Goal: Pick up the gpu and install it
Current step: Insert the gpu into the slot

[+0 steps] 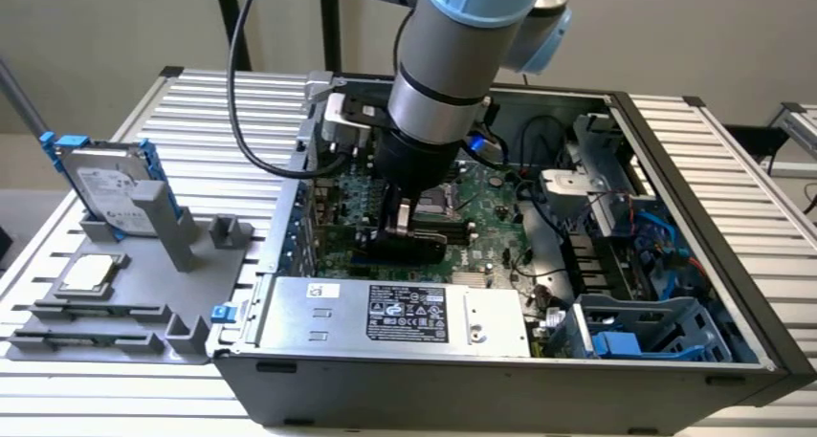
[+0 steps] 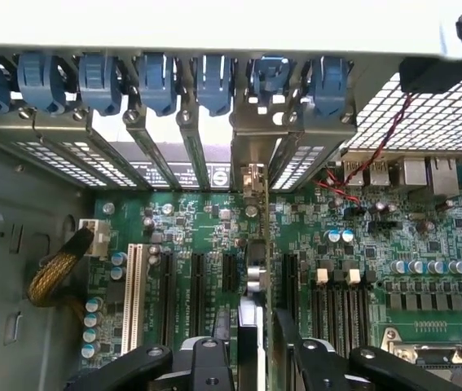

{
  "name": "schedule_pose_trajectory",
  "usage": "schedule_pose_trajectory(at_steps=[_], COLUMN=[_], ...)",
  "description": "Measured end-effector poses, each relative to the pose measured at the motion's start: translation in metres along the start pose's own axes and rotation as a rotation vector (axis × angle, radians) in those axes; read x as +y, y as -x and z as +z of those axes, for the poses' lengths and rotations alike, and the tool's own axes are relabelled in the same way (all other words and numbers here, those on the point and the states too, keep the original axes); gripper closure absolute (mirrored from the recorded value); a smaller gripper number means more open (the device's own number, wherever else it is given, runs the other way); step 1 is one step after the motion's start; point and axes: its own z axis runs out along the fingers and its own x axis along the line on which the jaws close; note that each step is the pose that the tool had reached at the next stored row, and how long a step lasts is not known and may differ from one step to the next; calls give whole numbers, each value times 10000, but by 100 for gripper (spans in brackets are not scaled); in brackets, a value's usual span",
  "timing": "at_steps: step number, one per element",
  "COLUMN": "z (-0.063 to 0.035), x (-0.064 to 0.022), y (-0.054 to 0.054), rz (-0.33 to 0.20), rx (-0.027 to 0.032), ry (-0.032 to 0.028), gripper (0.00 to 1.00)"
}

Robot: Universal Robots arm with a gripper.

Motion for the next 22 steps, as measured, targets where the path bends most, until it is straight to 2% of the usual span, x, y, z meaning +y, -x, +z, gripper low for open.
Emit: schedule_pose_trajectory(at_steps=[8,12,13,17,19,21,22], z=[-314,-376,-374,-361,-341,-324,-313], x=[62,83,90,149,175,185,189], y=[13,20,22,37,57,86,98], rz=[0,6,6,14,24,28,26], rx=[3,34,43,112,183,234,242], ry=[0,-36,-63,-183,-290,-433,-514], gripper=[65,67,67,89,89,89,89])
